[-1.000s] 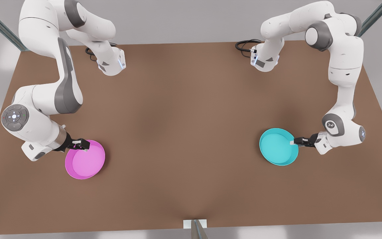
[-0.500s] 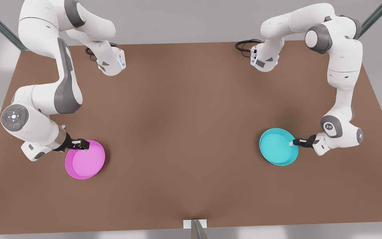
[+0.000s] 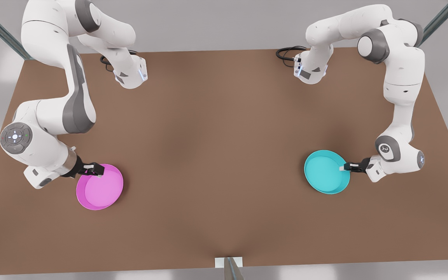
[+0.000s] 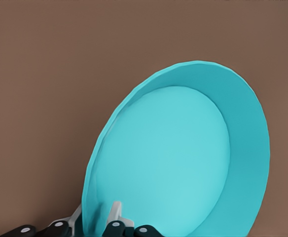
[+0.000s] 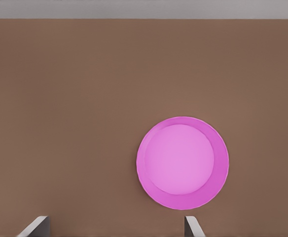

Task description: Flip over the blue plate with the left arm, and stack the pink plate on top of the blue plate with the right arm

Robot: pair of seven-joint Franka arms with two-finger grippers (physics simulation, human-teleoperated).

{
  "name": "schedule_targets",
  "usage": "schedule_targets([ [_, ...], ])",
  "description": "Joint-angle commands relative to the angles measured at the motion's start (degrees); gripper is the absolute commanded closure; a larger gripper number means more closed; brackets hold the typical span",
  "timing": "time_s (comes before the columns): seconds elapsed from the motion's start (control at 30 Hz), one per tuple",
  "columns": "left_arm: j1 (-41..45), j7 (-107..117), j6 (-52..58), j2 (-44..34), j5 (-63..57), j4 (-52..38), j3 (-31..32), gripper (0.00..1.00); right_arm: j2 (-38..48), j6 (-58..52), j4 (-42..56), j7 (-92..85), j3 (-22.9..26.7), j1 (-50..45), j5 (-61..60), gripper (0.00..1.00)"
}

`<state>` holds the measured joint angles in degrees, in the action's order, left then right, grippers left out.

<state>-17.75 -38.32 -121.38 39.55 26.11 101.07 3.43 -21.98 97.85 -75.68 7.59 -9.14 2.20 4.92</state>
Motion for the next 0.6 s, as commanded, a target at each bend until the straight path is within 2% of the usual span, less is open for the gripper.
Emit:
schedule_targets([
  [0.0, 0.0, 0.0, 0.0, 0.0, 0.0, 0.0, 0.0, 0.67, 0.0, 0.0, 0.0, 0.0, 0.0, 0.0, 0.0, 0.0],
  [0.27, 0.0, 0.0, -0.1, 0.0, 0.0, 0.0, 0.0, 0.73, 0.0, 0.0, 0.0, 0.1, 0.0, 0.0, 0.0, 0.0],
  [0.57, 0.1, 0.2, 0.0, 0.3, 0.0, -0.1, 0.0, 0.74, 0.0, 0.0, 0.0, 0.0, 0.0, 0.4, 0.0, 0.0],
])
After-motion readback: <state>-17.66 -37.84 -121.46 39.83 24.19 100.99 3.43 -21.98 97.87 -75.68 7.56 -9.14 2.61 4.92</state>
